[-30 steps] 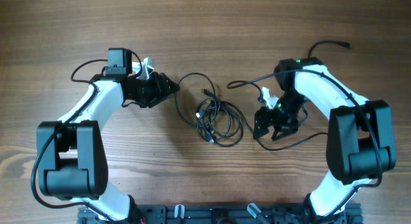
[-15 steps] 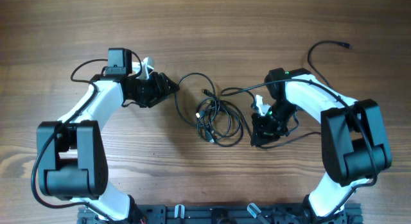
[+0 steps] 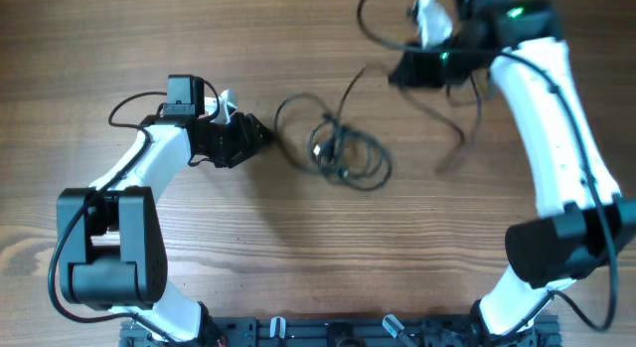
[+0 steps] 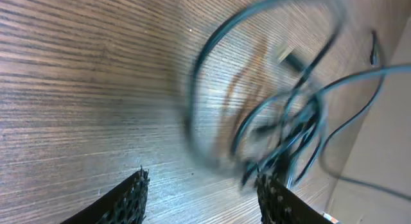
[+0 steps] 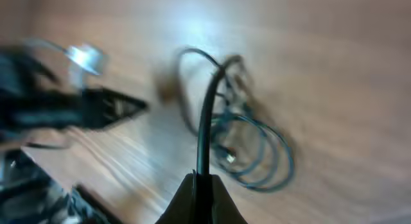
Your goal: Untangle cables
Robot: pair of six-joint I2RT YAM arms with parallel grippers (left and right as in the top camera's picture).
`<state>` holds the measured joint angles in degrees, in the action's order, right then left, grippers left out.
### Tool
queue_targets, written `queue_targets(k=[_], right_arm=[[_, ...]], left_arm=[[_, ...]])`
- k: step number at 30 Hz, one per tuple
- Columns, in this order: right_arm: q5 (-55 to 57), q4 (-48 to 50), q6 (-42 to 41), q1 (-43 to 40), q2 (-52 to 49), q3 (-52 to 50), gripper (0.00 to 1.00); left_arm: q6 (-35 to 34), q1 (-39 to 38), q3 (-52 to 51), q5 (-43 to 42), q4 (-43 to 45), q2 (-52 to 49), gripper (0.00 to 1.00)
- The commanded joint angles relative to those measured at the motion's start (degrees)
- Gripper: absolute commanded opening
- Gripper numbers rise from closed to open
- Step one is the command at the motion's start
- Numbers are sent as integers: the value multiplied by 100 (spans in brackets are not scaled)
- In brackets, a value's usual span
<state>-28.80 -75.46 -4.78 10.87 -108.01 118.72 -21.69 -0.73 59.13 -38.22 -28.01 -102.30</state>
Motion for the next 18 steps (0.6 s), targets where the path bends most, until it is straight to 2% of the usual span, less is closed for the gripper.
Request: queue_targets(k=[1,3,6,12,18], right_arm=[[42,-223,-308,42,219,1550,4],[-9,-363,-470,42,219,2361,4],[-350,-446,-662,42,251,3060,5],[-662,-627,-678,42,348,3178,4],[962,-533,-750,39,345,3178,4]], left_arm=[[96,11,79,37,11,116,57],[96,11,79,39,13,116,57],[96,11,79,39,13,116,57],[96,11,79,39,13,116,56],[98,11,79,39,13,116,56]])
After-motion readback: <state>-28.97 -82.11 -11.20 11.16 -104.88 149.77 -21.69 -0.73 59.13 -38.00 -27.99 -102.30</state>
